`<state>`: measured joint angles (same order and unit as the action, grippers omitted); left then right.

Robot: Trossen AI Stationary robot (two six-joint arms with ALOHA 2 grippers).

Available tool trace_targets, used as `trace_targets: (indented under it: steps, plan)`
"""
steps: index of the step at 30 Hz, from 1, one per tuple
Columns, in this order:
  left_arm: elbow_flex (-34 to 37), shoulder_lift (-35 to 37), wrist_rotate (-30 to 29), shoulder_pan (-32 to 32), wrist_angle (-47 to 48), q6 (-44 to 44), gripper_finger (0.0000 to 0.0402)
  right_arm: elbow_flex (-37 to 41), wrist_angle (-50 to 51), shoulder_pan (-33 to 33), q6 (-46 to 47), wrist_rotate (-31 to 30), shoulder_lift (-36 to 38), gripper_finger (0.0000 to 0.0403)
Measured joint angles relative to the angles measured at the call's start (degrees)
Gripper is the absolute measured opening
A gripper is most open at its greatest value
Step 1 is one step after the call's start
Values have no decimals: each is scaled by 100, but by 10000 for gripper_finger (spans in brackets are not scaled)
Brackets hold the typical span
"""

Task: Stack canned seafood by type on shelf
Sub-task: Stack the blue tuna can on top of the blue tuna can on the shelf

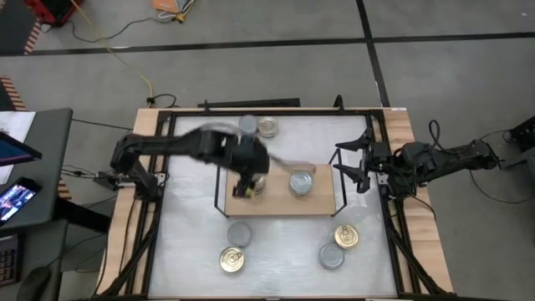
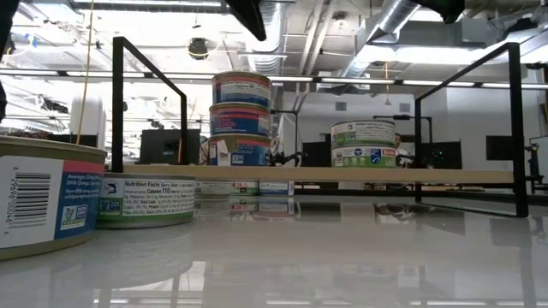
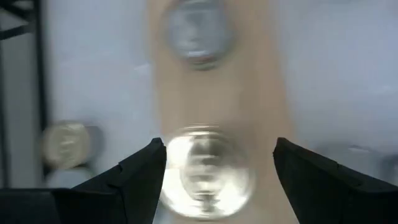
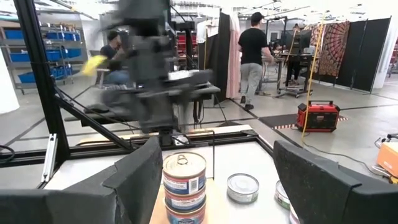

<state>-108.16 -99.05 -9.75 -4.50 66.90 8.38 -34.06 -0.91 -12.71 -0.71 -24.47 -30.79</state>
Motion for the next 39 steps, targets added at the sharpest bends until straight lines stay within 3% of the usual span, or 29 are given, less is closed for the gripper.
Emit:
trace_targets:
  steps: [10,17,21,28,34,39]
  plan:
    - [724,0,-719,-2125,-186,-2520,283,0,-277,1,-146,0,-1,329]
    - [1757,2,-975,-3084,-1046,-4507,283,0,-527,13,-418,0,7,329]
    - [2339,2,-778,-3406,-1828,-5462,283,0,-544,13,-504,1,7,329]
    - [2822,2,-176,-3738,-1964,-7933,283,0,-562,13,-582,41,7,329]
    - [3237,0,-554,-4114,-2150,-9470,283,0,-555,7,-586,228,4,329]
    - [3454,2,-738,-4172,-2167,-10022,261,0,-596,7,-583,424,4,329]
